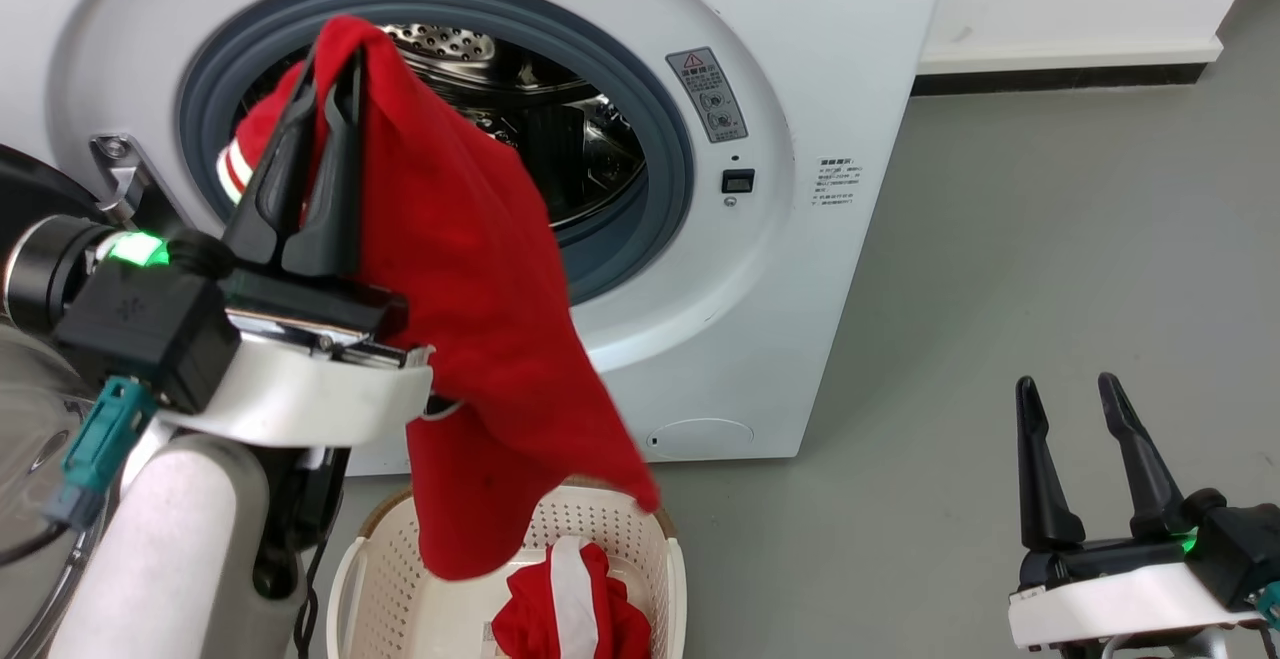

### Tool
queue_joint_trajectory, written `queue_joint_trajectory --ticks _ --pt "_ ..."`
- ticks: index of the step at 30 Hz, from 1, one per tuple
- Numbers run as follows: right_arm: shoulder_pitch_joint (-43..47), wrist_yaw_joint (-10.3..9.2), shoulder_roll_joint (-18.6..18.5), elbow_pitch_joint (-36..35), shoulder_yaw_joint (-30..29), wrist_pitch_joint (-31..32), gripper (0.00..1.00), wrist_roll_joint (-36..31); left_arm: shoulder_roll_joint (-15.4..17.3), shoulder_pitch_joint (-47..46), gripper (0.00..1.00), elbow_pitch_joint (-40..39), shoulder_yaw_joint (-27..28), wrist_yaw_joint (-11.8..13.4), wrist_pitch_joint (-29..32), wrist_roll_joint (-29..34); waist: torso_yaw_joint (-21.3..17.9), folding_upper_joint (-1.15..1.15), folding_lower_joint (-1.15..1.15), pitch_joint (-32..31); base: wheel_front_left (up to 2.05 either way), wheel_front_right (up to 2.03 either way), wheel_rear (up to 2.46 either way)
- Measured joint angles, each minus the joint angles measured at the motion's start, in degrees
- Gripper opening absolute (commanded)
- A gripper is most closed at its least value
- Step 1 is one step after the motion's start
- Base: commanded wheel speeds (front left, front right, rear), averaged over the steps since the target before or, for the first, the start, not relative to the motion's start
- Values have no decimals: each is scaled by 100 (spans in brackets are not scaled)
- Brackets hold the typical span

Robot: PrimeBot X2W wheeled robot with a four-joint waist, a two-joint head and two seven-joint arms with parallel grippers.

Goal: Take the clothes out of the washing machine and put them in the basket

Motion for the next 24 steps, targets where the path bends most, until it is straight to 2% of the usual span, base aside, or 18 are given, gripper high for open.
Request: queue_joint_trajectory --ticks 7,11,19,24 --pt "58 0 0 -4 16 0 100 2 102 514 0 -333 -123 25 193 -27 45 0 0 -45 0 0 0" --pt "54 0 0 -40 4 0 100 5 142 923 0 -256 -283 -12 264 -88 68 0 0 33 0 0 0" --pt "-115 0 0 -86 -27 0 100 -8 103 1509 0 380 -642 -162 175 -209 120 0 0 353 0 0 0" --pt "-311 0 0 -114 -48 0 100 -58 -23 1619 0 1166 -860 -332 -52 -296 129 0 1 670 0 0 0"
